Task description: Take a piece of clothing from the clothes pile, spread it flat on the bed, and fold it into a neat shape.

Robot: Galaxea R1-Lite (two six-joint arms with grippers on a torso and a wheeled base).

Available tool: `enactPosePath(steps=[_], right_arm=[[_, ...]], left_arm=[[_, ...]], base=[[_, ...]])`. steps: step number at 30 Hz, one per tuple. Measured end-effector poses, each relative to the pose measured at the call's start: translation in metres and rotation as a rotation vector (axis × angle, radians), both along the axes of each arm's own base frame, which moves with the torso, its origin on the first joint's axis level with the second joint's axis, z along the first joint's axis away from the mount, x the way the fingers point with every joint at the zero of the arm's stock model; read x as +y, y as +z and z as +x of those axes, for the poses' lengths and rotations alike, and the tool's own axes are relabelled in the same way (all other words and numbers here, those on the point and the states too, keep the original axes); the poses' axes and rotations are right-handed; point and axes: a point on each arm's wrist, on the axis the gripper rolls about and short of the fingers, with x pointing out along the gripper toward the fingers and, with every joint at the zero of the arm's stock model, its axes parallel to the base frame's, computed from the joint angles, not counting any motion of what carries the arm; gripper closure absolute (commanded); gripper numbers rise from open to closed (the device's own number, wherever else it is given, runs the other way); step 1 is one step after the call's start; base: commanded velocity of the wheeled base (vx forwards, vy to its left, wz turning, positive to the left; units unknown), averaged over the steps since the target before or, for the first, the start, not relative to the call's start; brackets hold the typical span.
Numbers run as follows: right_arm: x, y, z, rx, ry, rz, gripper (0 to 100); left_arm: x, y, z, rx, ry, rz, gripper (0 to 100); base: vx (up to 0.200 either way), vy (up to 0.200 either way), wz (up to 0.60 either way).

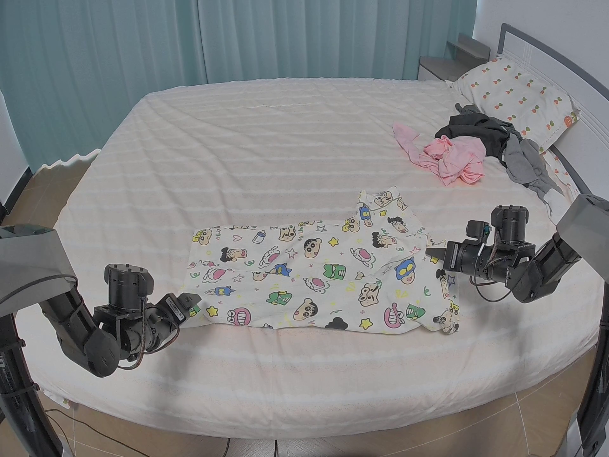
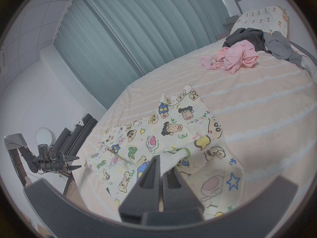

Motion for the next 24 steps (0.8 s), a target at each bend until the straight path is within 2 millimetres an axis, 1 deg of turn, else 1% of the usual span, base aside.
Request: enactPosePath(steps=[3, 5, 11, 19, 24], right_arm=[[0.003, 0.001, -0.004, 0.002, 0.009, -0.001, 100], [0.007, 0.003, -0.007, 0.003, 0.019, -0.001, 100], [0.013, 0.004, -0.011, 0.006, 0.031, -0.002, 100], [0.014, 0.007, -0.015, 0.004, 0.034, -0.002, 100], [0.014, 0.009, -0.02, 0.01, 0.036, -0.004, 100]], left_arm=[[0.0, 0.004, 0.003, -0.011, -0.061, 0.094, 0], [-0.001, 0.01, 0.004, -0.03, -0.093, 0.141, 0], [-0.006, 0.024, 0.004, -0.065, -0.104, 0.136, 0], [-0.006, 0.03, 0.005, -0.084, -0.089, 0.118, 0], [-0.007, 0.03, 0.005, -0.091, -0.133, 0.181, 0]], base=[[0.0, 0.0, 0.0], [0.0, 0.0, 0.0], [0.0, 0.0, 0.0], [0.2, 0.0, 0.0], [0.2, 0.0, 0.0]])
